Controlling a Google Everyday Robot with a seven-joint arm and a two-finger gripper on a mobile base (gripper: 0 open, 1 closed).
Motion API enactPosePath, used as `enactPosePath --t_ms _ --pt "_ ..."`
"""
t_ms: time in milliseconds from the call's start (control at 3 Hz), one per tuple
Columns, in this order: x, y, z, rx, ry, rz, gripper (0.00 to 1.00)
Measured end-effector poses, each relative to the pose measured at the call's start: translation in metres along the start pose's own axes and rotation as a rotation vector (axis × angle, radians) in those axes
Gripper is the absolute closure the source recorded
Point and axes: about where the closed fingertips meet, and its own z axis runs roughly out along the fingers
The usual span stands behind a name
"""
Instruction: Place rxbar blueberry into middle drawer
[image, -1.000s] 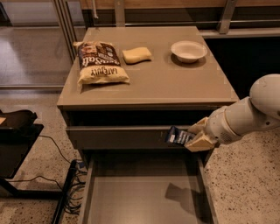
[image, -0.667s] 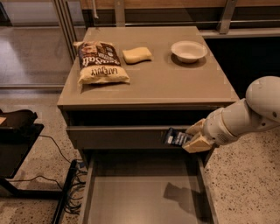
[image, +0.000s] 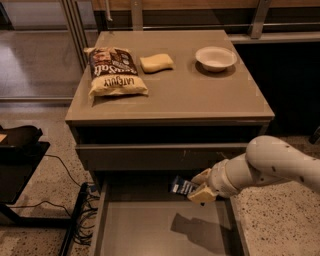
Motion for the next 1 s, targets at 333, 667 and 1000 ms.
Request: enactPosePath --t_ms 333,667,1000 --pt "0.025 0.011 0.046 0.028 -0.022 0.02 1.0" --pt "0.052 0.013 0.086 0.082 -0.001 0.035 1.0" --pt "0.085 -0.021 0.117 0.158 0.044 0.076 1.0"
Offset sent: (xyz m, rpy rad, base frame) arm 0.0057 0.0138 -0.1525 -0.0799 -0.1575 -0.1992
